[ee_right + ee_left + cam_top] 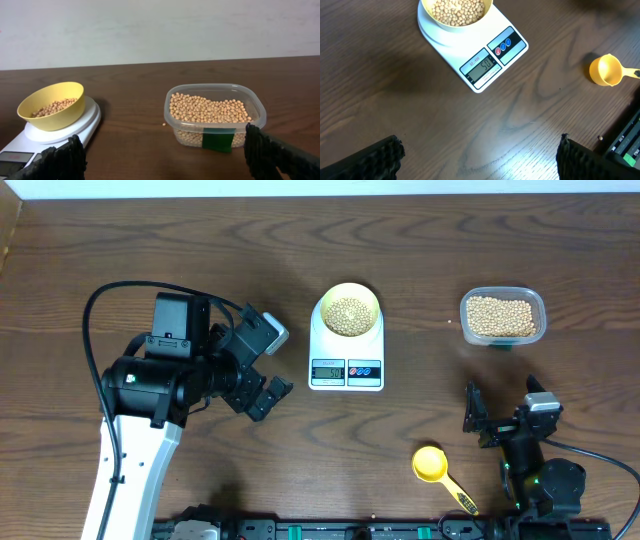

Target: Scoop item into bowl and weigh 50g on scale

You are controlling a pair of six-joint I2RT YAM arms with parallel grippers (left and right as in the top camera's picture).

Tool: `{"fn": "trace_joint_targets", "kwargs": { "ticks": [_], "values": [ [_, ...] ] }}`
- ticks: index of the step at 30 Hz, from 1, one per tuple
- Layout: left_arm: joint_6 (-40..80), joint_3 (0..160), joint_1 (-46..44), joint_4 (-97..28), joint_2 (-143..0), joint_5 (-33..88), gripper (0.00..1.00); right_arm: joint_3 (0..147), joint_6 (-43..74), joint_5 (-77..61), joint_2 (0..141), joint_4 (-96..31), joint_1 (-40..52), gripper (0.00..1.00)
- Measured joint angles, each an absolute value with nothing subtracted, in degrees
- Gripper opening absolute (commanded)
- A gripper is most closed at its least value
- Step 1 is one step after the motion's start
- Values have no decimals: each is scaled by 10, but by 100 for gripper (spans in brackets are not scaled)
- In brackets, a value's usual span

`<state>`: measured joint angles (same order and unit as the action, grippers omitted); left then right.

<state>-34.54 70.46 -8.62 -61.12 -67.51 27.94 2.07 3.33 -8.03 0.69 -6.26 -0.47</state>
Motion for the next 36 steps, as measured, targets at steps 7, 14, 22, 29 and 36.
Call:
{"fn": "trace_joint_targets", "kwargs": {
  "ticks": [7,14,22,29,36],
  "values": [
    [-345,705,-86,-611,-675,279,100,21,32,-79,7,-63,-6,99],
    [-345,705,-86,-611,-675,279,100,21,32,-79,7,-63,-13,99],
    [-345,705,-86,-611,-675,279,100,21,29,-79,7,-63,-27,99],
    [-346,705,-86,-611,-675,279,100,21,27,-79,7,-63,-41,99],
    [-345,705,-86,-611,-675,279,100,21,27,-80,7,-63,-45,99]
  ]
}}
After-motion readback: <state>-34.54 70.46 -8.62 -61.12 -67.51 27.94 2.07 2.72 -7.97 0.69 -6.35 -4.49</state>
